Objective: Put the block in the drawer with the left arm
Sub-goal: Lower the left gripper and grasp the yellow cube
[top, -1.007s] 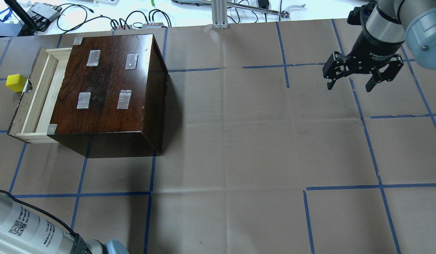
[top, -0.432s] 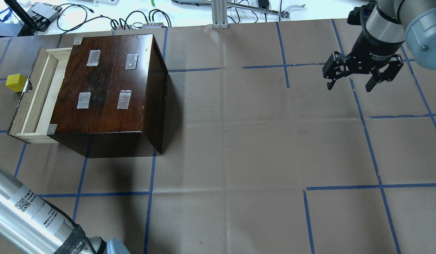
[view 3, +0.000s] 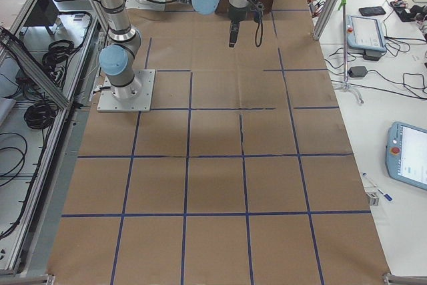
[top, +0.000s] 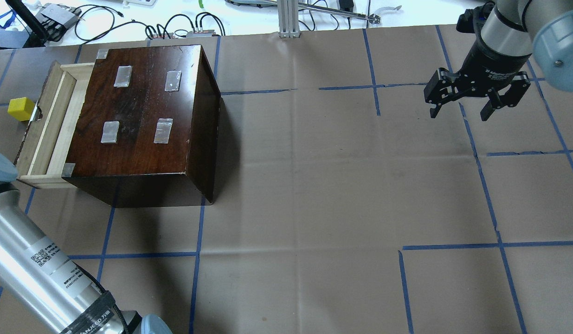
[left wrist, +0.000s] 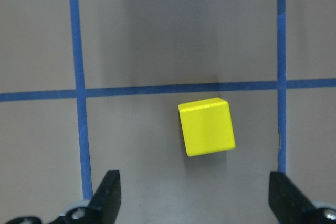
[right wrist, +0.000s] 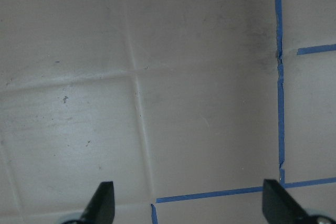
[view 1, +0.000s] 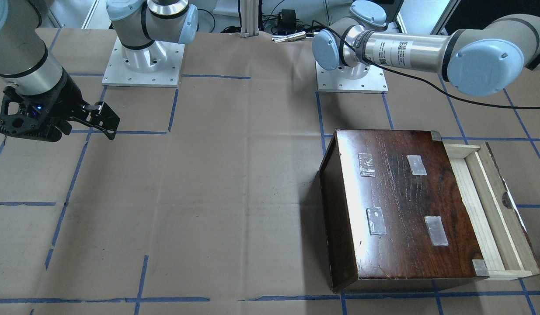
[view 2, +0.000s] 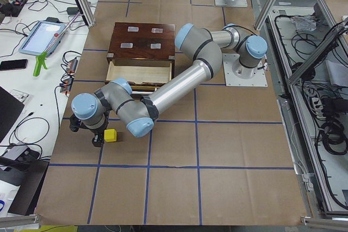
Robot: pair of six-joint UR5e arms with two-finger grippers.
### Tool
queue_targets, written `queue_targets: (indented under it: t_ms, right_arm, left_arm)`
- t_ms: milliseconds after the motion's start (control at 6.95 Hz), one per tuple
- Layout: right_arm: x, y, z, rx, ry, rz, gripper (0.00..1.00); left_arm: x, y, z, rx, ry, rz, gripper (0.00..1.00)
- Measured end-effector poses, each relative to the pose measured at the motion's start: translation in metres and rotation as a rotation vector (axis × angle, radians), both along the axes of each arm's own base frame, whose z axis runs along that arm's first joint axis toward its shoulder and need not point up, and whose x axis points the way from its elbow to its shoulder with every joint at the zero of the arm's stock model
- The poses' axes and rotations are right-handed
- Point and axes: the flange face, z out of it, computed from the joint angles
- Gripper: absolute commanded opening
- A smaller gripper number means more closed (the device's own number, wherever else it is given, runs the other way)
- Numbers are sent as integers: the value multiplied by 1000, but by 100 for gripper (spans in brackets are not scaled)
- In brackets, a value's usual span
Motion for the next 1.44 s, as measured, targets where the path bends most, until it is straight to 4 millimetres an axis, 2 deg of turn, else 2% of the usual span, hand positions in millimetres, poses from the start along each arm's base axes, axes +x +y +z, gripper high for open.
queue_targets:
  t_ms: [288,719,863,1007,1151,1439]
  right_arm:
    - [0,0,0,0,0,0,100]
    - [0,0,0,0,0,1,100]
    - [0,0,0,0,0,1,100]
    - [0,0,0,0,0,1,100]
    - [0,0,0,1,0,1,100]
    - [0,0,0,1,0,1,100]
  left_arm:
    - [-17,-16,-32,29,20,-26,99]
    - [-17,-22,-83,77,33,-31,97]
    - [-16,-23,-94,86,32,-30,71]
    - [-14,-24,-100,83,26,-28,49]
    - [-12,-24,-103,79,21,-27,36]
    - [-11,-24,-99,73,13,-25,32]
